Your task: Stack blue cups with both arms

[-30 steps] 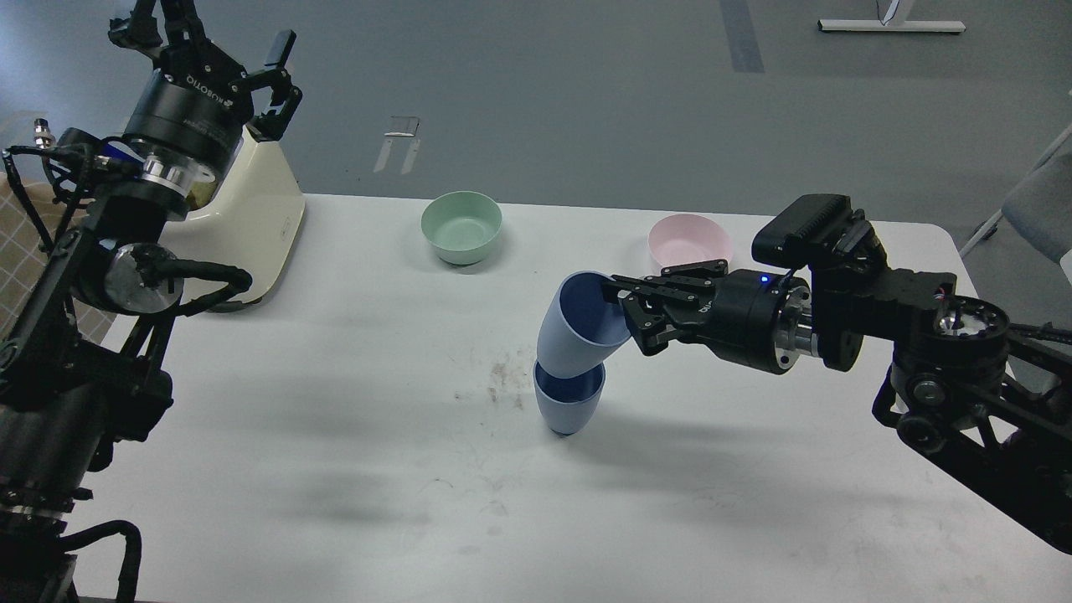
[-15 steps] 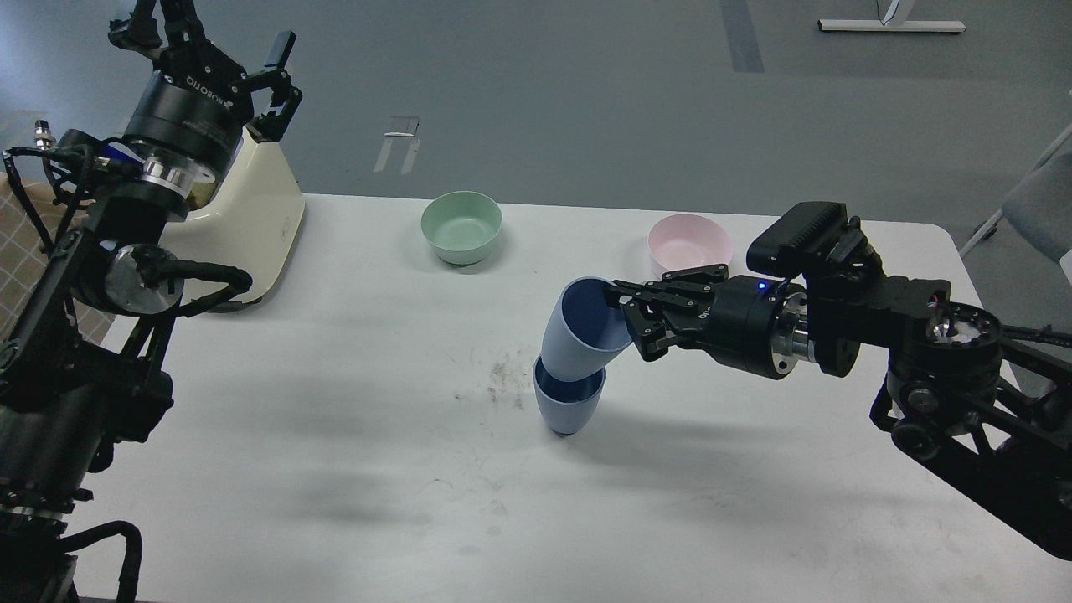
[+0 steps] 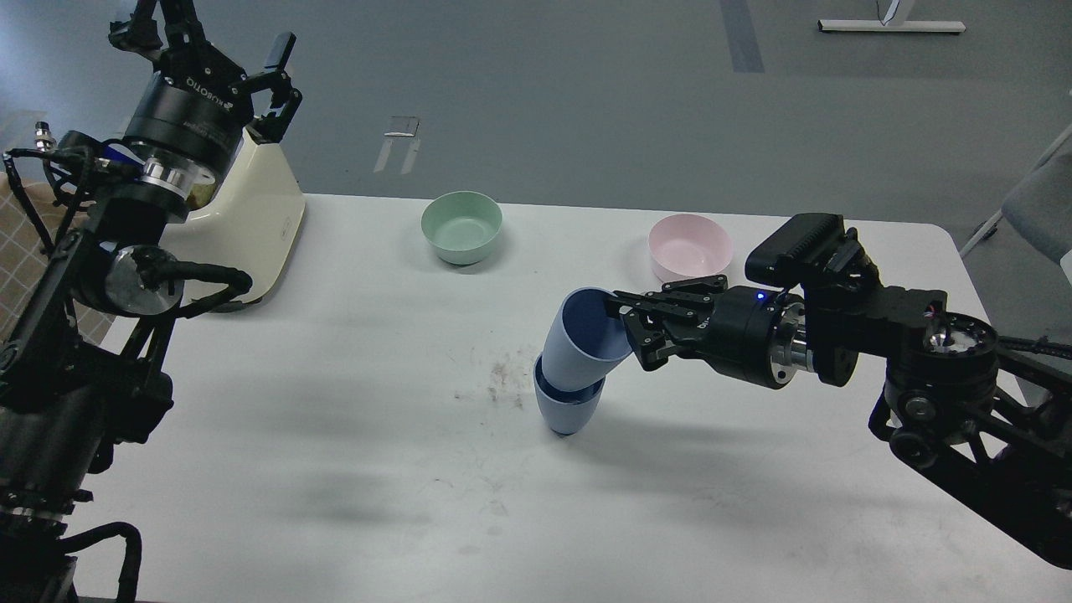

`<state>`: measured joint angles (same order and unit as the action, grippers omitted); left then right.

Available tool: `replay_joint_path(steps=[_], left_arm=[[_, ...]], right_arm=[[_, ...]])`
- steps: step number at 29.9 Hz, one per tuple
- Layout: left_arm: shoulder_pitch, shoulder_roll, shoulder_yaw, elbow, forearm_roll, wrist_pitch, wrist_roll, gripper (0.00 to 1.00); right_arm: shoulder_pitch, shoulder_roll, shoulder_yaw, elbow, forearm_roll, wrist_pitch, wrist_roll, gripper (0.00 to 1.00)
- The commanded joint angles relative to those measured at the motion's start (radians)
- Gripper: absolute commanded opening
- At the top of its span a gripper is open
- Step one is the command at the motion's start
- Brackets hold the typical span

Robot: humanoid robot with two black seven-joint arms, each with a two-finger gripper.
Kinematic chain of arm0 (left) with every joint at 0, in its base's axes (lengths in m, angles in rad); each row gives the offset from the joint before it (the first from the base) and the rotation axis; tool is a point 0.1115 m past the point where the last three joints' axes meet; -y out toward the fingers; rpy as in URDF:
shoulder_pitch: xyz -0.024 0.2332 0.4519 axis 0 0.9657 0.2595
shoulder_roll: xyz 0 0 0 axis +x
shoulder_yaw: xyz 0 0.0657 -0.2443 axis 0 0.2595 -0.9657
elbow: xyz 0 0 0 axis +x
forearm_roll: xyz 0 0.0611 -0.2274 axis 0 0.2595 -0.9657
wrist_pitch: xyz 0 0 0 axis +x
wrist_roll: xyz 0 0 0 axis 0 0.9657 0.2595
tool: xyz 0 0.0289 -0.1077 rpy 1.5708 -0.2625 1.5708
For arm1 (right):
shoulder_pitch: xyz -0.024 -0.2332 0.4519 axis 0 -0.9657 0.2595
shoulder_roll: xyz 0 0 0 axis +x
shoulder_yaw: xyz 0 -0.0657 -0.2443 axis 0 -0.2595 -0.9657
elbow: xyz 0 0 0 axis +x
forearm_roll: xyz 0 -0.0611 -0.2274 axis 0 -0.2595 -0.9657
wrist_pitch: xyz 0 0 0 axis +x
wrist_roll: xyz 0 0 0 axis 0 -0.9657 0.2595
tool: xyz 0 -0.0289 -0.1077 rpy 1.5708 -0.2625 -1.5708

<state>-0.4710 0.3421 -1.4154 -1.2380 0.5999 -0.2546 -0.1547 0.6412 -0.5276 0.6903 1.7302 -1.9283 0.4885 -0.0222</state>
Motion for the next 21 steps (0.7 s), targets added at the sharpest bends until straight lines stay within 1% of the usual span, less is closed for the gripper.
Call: replay_joint_path(steps=[1,2,4,5,8,11,15,17,18,20,21], left_arm=[[0.000,0.000,0.000,0.000,0.000,0.000,0.000,0.98],[0.000,0.000,0.000,0.000,0.000,0.000,0.000,0.98],[0.002,0.001,0.000,0.000,0.000,-0.002,0.000,0.98],[0.002,0.002,0.000,0.000,0.000,-0.002,0.000,0.98],[0.002,0.000,0.000,0.000,0.000,0.000,0.000,0.98],[0.000,0.000,0.000,0.000,0.000,0.000,0.000,0.98],[-0.002,0.000,0.000,0.000,0.000,0.000,0.000,0.98],[0.000,0.000,0.000,0.000,0.000,-0.002,0.000,0.98],[0.000,0.000,0.000,0.000,0.000,0.000,0.000,0.98],[0.000,0.000,0.000,0.000,0.000,-0.002,0.000,0.98],[0.000,0.000,0.000,0.000,0.000,-0.002,0.000,0.98]], right_arm=[[0.000,0.000,0.000,0.000,0.000,0.000,-0.004,0.04],[0.000,0.000,0.000,0.000,0.000,0.000,-0.004,0.05],[0.000,0.000,0.000,0.000,0.000,0.000,-0.005,0.15],[0.000,0.000,0.000,0.000,0.000,0.000,-0.005,0.18],[-0.002,0.001,0.000,0.000,0.002,0.000,-0.007,0.23],[-0.002,0.001,0.000,0.000,0.003,0.000,-0.007,0.26],[-0.006,0.003,0.001,0.000,0.003,0.000,-0.005,0.31],[-0.005,0.008,0.006,0.000,0.003,0.000,-0.005,0.41],[-0.005,0.011,0.015,0.000,0.003,0.000,-0.005,0.55],[-0.002,0.026,0.028,0.000,0.003,0.000,-0.005,0.77],[-0.002,0.047,0.055,-0.001,0.009,0.000,-0.005,0.99]])
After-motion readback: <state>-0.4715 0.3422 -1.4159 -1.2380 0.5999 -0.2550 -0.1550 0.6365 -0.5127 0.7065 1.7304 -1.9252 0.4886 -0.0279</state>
